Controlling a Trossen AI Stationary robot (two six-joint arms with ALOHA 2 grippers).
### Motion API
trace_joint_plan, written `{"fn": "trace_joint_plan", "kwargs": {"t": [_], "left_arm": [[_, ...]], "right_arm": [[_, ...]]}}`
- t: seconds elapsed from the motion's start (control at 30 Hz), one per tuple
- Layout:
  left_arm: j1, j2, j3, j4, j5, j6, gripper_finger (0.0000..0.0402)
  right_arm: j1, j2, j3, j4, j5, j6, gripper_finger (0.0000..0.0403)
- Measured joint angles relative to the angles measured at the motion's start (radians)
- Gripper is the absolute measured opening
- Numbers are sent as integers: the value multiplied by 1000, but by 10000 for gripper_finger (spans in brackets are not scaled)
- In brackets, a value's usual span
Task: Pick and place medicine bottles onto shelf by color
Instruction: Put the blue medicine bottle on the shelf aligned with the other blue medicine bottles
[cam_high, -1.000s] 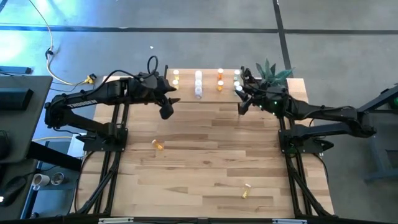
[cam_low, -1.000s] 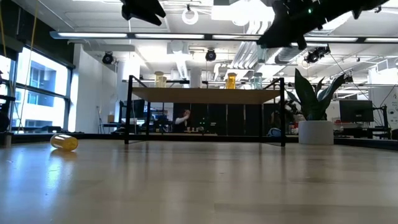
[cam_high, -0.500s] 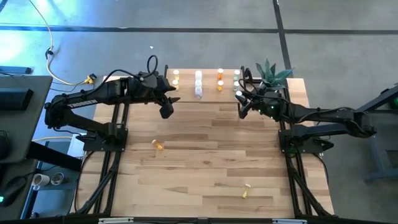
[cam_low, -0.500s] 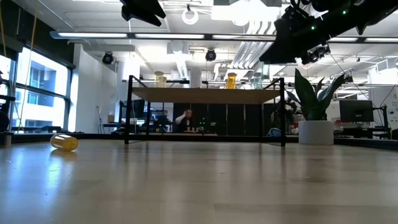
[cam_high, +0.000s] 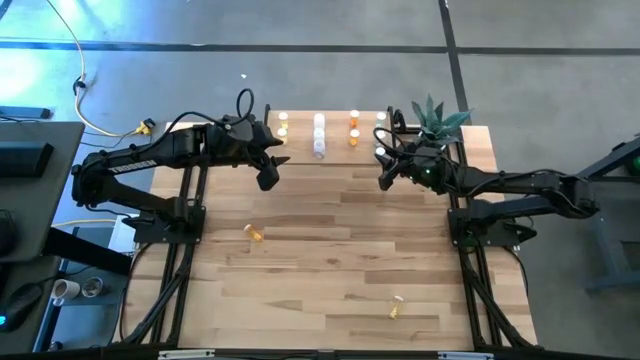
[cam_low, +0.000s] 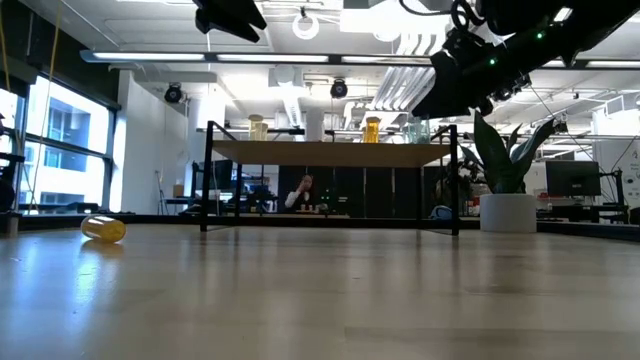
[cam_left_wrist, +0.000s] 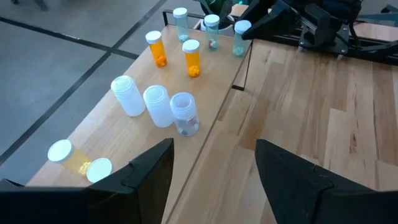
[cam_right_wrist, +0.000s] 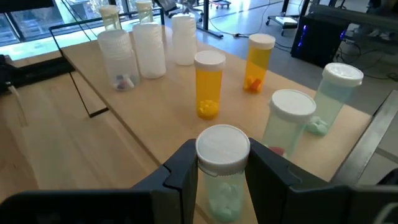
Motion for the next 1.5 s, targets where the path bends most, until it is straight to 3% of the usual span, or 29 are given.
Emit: {"fn": "trace_joint_plan", "kwargs": {"t": [1.5], "left_arm": [[0,0,0,0,0,1,216]], "right_arm": [[-18,-2,0,-9,33,78,116]]}}
